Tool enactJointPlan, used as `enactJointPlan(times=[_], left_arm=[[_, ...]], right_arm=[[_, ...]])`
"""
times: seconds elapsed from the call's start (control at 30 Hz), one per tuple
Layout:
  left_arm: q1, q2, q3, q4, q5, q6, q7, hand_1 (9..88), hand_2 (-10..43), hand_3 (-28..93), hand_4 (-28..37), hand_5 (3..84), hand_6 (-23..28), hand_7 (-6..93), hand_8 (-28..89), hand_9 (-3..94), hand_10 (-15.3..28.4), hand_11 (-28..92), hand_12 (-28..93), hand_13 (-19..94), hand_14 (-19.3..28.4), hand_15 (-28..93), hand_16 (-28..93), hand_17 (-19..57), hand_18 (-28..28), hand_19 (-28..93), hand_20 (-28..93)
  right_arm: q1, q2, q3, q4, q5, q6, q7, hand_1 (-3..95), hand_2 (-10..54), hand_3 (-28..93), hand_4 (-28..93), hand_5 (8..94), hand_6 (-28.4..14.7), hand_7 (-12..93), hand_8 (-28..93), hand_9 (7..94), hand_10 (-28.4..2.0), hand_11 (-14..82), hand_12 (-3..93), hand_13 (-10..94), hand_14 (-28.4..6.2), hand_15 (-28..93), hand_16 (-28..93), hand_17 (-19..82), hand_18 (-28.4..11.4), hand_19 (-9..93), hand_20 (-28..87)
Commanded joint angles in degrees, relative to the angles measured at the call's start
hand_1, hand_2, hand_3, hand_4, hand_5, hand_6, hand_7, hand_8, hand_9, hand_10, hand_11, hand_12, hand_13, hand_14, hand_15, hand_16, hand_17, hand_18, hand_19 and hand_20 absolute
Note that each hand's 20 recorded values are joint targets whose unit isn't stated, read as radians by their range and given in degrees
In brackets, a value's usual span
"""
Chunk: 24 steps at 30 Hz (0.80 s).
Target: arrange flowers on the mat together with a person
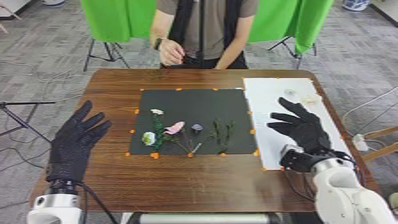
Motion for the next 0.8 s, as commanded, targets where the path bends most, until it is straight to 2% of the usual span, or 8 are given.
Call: enactJointPlan(times=[0.03, 0.07, 0.1, 0.17, 0.3, 0.43, 0.63, 0.8], left_arm=[[0.54, 0.42, 0.24, 0.06, -0.18, 0.45, 0.22, 21.2, 5.4, 79, -27.7, 33.1, 4.9, 8.3, -8, 34.8, 16.9, 18, 10, 27, 22.8, 35, -5, -6.8, 24.8, 53, 6], [0.49, 0.58, 0.31, 0.05, -0.17, 0.53, 0.50, 21.2, 5.4, 79, -27.7, 33.1, 4.9, 8.4, -8, 34.8, 16.9, 18, 10, 27, 22.8, 35, -5, -6.8, 24.8, 53, 6], [0.57, 1.50, 0.58, -0.06, -0.68, 1.08, 1.34, 21.2, 5.4, 79, -27.7, 33.1, 4.9, 8.4, -8, 34.9, 16.9, 18, 10, 27, 22.8, 35, -5, -6.8, 24.8, 53, 6], [0.71, 1.90, 0.72, -0.26, -0.91, 1.28, 1.76, 21.2, 5.3, 79, -27.6, 33.1, 5.0, 8.3, -8, 34.8, 16.9, 18, 10, 27, 22.8, 35, -5, -6.8, 24.8, 53, 6], [0.54, 1.64, 0.81, -0.24, -0.58, 0.98, 1.82, 21.2, 5.3, 79, -27.6, 33.1, 5.0, 8.3, -8, 34.9, 16.9, 19, 11, 27, 22.8, 35, -5, -6.8, 24.8, 53, 6], [0.64, 1.57, 0.79, -0.41, -0.57, 1.19, 1.70, 21.2, 5.2, 79, -27.5, 33.1, 5.0, 8.4, -8, 34.9, 16.9, 19, 10, 27, 22.8, 35, -5, -6.8, 24.8, 53, 5], [1.26, 2.54, 1.02, -0.74, -1.27, 2.04, 3.17, 21.3, 5.2, 79, -27.5, 33.1, 5.1, 8.4, -8, 34.9, 16.9, 19, 10, 27, 22.8, 35, -5, -6.8, 24.8, 53, 5], [1.10, 2.37, 0.78, -0.88, -0.96, 1.81, 2.85, 21.3, 5.1, 79, -27.5, 33.1, 5.1, 8.5, -8, 34.9, 17.0, 18, 10, 27, 22.8, 35, -5, -6.8, 24.9, 53, 5]], right_arm=[[5.78, 8.30, -3.05, -0.04, -12.91, 11.46, 10.83, 20.5, 7.7, 73, -27, 41.3, 3.6, 14, -13, 54.4, -16.8, 18.6, 14.0, 49, -18.3, 45, 11, 11, -22.2, 53, 23], [7.09, 9.37, -4.04, 0.26, -15.20, 13.12, 12.62, 21.0, 7.5, 72, -27, 41.2, 3.6, 14, -13, 55.2, -17.1, 19.5, 14.0, 51, -17.9, 47, 11, 12, -22.9, 55, 23], [12.10, 11.77, -8.12, 1.72, -19.51, 16.76, 16.92, 21.5, 7.3, 72, -26, 41.1, 3.6, 14, -13, 56.3, -17.4, 20.2, 14.0, 52, -17.8, 48, 11, 13, -23.4, 56, 23], [15.42, 14.58, -11.10, 3.04, -24.99, 20.95, 21.19, 22.4, 6.8, 71, -26, 40.9, 3.6, 13, -13, 57.7, -17.5, 21.4, 14.1, 55, -17.6, 50, 10, 15, -24.0, 59, 23], [22.49, 18.22, -15.48, 6.30, -33.55, 22.86, 29.39, 23.2, 4.7, 68, -26, 41.3, 4.0, 14, -13, 61.1, -17.9, 23.8, 14.0, 59, -16.9, 53, 9, 17, -24.9, 62, 20], [29.46, 20.24, -20.29, 10.49, -41.06, 21.18, 35.96, 23.6, 4.3, 68, -25, 41.3, 3.5, 13, -13, 62.3, -18.2, 24.2, 14.0, 60, -17.0, 54, 9, 18, -25.1, 63, 19], [40.00, 22.60, -28.32, 17.84, -47.40, 16.76, 42.90, 25.9, 2.7, 68, -23, 39.7, 2.1, 13, -13, 64.3, -18.6, 24.3, 13.9, 64, -16.5, 54, 9, 20, -26.2, 67, 16], [49.80, 23.46, -35.67, 25.06, -49.77, 6.97, 48.35, 27.5, 1.4, 67, -23, 37.9, 1.3, 12, -12, 66.5, -19.1, 24.3, 13.9, 66, -16.6, 55, 9, 22, -27.2, 70, 12]])
